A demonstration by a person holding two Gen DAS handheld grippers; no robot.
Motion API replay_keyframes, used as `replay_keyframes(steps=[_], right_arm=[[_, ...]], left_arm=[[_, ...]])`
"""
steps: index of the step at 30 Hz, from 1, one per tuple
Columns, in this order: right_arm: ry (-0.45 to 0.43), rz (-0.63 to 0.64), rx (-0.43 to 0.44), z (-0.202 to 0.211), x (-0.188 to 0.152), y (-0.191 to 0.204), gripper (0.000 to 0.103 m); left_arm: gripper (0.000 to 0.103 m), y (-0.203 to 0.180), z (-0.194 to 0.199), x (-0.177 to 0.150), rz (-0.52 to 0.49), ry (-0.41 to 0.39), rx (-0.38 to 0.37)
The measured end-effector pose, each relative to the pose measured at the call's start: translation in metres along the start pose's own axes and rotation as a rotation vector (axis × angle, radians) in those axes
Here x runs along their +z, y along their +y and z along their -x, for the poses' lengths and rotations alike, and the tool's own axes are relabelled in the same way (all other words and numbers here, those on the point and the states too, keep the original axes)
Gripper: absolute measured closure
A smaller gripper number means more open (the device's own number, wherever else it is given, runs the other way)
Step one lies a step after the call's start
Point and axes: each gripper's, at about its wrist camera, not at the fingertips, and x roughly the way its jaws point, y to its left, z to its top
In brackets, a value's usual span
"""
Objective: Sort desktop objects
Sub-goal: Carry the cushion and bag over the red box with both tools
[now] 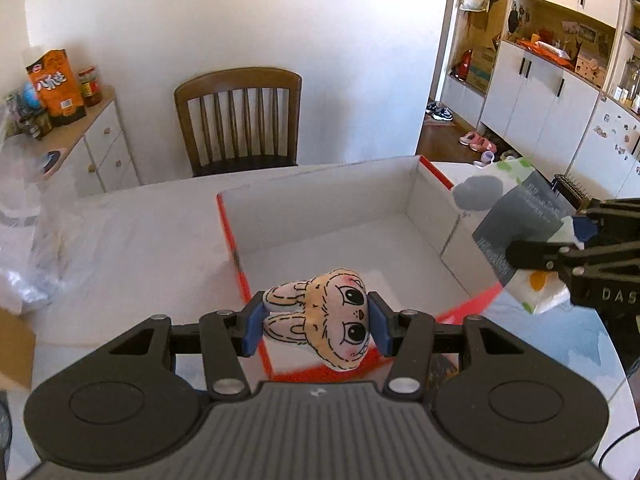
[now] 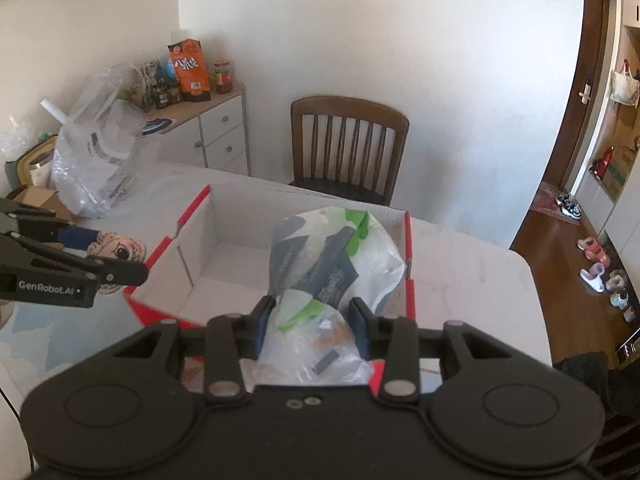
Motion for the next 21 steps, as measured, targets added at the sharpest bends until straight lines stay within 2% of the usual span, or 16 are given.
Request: replay_keyframes(steps=[4, 8, 12, 21], right_arm=[[0.048, -0.025, 0.011, -0.028, 0.012, -0.006, 0.063], [0.069, -0.001, -0.027, -0.056, 0.015, -0.009, 0.062], [0.119, -0.024, -0.019, -0.084, 0.014, -0.016, 0.062], [0.227, -0.016, -0.001, -0.131, 0.003, -0.019, 0.062]], left_arm=[[0.052, 0.000, -0.032, 0.020, -0.023, 0.015, 0.001], [0.052, 0.000, -0.067, 0.034, -0.039, 0.039, -0.014], [0.052, 0.002, -0.098, 0.037, -0.021, 0.086, -0.012], [0.052, -0.003, -0.150, 0.035, -0.067, 0.188, -0.016]])
